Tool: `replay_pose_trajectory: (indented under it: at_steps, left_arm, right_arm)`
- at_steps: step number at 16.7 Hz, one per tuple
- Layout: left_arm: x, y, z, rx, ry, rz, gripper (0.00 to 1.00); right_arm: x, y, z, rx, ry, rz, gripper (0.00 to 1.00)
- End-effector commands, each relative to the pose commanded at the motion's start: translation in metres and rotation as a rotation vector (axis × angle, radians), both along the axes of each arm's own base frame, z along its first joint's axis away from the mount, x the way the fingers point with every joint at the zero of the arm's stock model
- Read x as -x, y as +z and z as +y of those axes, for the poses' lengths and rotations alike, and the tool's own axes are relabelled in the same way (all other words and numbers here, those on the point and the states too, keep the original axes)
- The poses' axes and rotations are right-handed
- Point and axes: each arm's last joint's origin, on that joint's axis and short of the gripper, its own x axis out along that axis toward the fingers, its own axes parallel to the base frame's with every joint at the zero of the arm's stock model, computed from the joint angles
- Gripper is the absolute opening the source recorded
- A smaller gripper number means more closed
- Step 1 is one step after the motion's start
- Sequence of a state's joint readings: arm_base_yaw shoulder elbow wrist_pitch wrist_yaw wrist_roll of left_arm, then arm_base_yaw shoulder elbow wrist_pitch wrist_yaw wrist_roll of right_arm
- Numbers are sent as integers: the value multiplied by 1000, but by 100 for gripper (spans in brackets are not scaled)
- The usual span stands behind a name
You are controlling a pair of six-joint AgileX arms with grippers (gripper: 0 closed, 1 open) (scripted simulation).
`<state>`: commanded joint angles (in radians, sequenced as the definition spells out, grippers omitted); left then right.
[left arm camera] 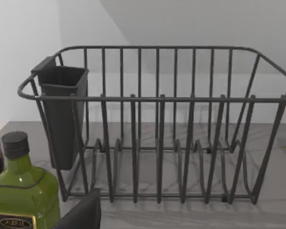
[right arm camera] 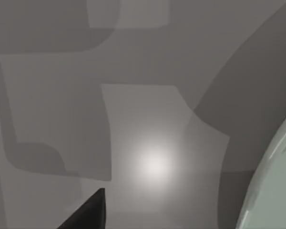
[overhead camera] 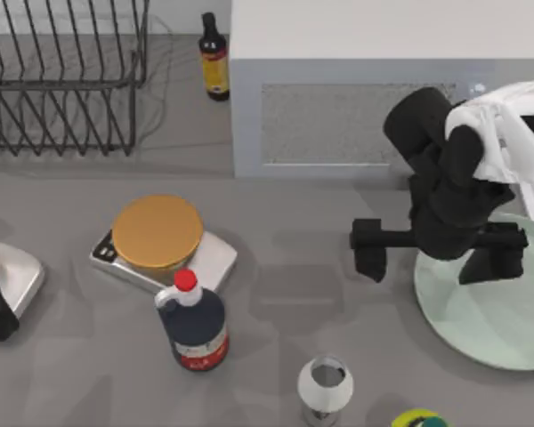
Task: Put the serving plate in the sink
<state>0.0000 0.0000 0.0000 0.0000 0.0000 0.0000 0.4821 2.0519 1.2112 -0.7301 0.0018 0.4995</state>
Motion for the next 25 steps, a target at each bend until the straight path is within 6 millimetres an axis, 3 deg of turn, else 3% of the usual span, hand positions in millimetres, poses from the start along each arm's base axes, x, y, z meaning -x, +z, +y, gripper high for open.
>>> replay_pose_trajectory:
  at_steps: [11, 19, 20, 25]
  left_arm:
    - [0, 0, 0, 0, 0, 0, 100]
    - [0, 0, 0, 0, 0, 0, 100]
    - [0, 0, 0, 0, 0, 0, 100]
    - [0, 0, 0, 0, 0, 0, 100]
  right_arm:
    - [0, 0, 0, 0, 0, 0, 2]
    - [0, 0, 0, 0, 0, 0, 0]
    - [-8, 30, -2, -40, -12, -96, 0]
    - [-4, 41, -5, -13, -4, -36, 0]
